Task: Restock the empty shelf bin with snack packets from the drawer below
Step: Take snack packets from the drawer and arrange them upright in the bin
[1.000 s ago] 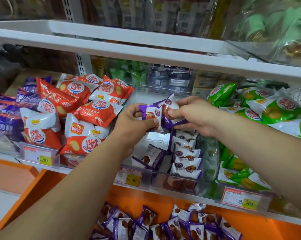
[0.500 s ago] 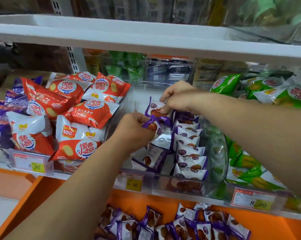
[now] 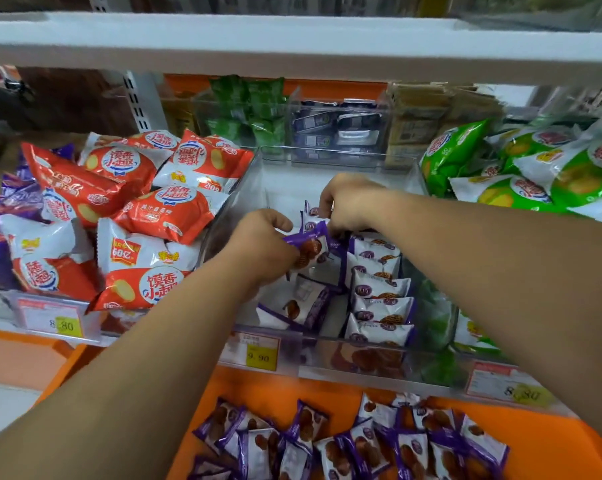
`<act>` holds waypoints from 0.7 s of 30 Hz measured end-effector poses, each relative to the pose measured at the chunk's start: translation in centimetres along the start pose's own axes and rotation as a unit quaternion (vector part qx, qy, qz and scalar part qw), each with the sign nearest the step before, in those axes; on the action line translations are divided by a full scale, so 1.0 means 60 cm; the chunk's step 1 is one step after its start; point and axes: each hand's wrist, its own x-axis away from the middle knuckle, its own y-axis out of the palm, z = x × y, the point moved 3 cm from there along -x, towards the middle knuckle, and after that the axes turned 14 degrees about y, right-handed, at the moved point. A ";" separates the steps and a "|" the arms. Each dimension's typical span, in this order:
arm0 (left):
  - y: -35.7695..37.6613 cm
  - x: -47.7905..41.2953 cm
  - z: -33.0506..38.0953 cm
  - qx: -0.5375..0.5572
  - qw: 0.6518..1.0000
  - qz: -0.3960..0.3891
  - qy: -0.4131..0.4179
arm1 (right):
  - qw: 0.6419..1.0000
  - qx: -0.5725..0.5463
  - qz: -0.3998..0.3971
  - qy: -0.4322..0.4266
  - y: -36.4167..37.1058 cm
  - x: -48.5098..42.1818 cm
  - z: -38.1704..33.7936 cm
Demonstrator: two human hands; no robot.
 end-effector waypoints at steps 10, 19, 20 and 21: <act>0.015 -0.031 0.002 0.058 0.997 0.034 -0.048 | 0.999 -0.022 -0.009 -0.034 -0.016 0.008 0.002; 0.004 -0.033 0.020 0.097 0.993 0.064 0.026 | 0.992 -0.056 -0.056 -0.097 -0.028 0.054 -0.013; 0.000 -0.032 0.024 0.111 0.990 0.080 0.036 | 0.992 -0.063 -0.053 -0.093 -0.029 0.058 -0.012; -0.005 -0.030 0.026 0.119 0.987 0.104 0.039 | 0.992 -0.084 -0.050 -0.083 -0.032 0.060 -0.009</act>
